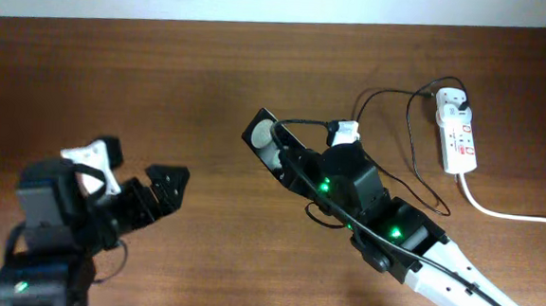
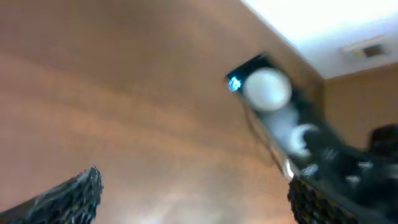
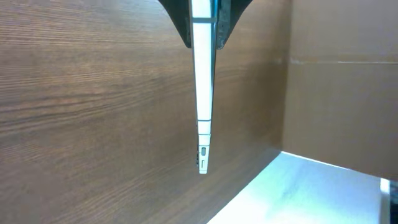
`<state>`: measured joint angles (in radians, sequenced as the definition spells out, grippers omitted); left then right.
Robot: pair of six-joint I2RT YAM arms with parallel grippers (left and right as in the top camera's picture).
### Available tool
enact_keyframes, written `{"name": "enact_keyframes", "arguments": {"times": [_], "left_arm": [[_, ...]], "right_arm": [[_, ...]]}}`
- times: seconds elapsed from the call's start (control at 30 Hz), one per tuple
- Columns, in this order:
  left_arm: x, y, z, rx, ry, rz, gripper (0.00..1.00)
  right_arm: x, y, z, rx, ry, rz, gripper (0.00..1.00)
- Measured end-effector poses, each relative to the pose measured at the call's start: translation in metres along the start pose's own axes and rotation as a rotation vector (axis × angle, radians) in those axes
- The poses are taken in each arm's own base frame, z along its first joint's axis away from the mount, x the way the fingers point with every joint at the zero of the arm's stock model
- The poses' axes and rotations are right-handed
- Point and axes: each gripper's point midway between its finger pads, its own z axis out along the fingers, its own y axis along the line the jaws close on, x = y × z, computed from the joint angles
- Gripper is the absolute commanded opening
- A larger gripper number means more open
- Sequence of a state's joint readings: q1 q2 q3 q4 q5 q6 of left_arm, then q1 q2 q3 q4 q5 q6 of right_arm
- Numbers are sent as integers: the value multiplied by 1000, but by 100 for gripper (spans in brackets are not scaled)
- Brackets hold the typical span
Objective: Plug charger to phone and switch on socket
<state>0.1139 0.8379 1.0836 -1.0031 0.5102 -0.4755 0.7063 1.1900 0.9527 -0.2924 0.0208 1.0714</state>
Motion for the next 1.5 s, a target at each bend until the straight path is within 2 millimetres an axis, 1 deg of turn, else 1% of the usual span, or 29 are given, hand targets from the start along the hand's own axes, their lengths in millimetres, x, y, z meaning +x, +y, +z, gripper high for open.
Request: {"name": "enact_keyframes", "arguments": {"times": [0.03,0.07,0.1,0.13,0.17,0.23,0.27,0.37,0.4,0.5,0.53,0.6,0.67,0.7,0.77,0.8,0.83,0.93,1.07,1.1,1.13,1.17,1.23,1.27,1.3,1.4,1.47,1.5], "left_arm": [[16,15,29,44,48,-94,99],[17,16,54,138,49,-155,99],[27,15,74,242,104,-270,99],[37,18,87,290,159,-358,99],[41,16,98,336,226,-449,99],[44,14,108,376,315,-561,99],[47,14,112,379,353,-612,99],[52,13,114,377,430,-744,99],[52,11,113,379,442,-765,97],[52,11,113,369,457,-823,91],[52,11,113,362,462,-850,91],[52,12,114,346,470,-908,91],[51,14,115,324,473,-977,79],[52,14,118,302,469,-1003,80],[49,11,122,298,447,-1010,80],[46,8,123,308,436,-1011,78],[44,7,124,311,428,-1012,78],[43,5,129,292,402,-1024,71],[40,6,133,283,370,-1037,70],[36,5,133,290,359,-1040,68],[36,6,134,286,354,-1052,56],[36,6,134,285,354,-1056,54],[35,7,134,281,350,-1066,57],[35,7,134,281,351,-1068,56],[35,6,134,281,353,-1068,55],[38,4,134,281,362,-1062,51],[38,4,134,281,362,-1062,42],[38,4,134,280,363,-1065,34]], "right_arm": [[2,2,0,-12,14,18,4],[4,3,0,-16,22,43,4],[4,4,0,-20,23,55,4],[4,4,0,-20,24,58,4],[5,4,0,-23,29,63,4],[7,2,3,-16,37,70,4],[10,-2,8,1,48,74,4],[18,-13,22,42,79,143,4],[19,-14,24,49,84,176,4],[24,-11,25,38,109,278,4],[23,-3,25,8,116,309,4],[22,2,27,-15,116,339,4],[29,-1,35,6,138,418,4],[42,1,39,14,169,448,4],[55,14,41,-21,198,441,4],[60,18,40,-28,209,444,4],[64,19,39,-28,217,448,4],[73,23,38,-32,248,468,4],[75,24,37,-22,262,562,4],[75,24,37,-20,262,577,4],[75,24,37,-18,262,590,4],[75,24,37,-17,262,595,4],[81,21,45,4,273,636,4],[88,25,51,-5,286,646,4],[90,26,52,-7,291,651,4],[87,37,52,-58,297,655,4],[87,46,51,-96,313,653,4],[88,47,50,-96,323,653,4]]}}
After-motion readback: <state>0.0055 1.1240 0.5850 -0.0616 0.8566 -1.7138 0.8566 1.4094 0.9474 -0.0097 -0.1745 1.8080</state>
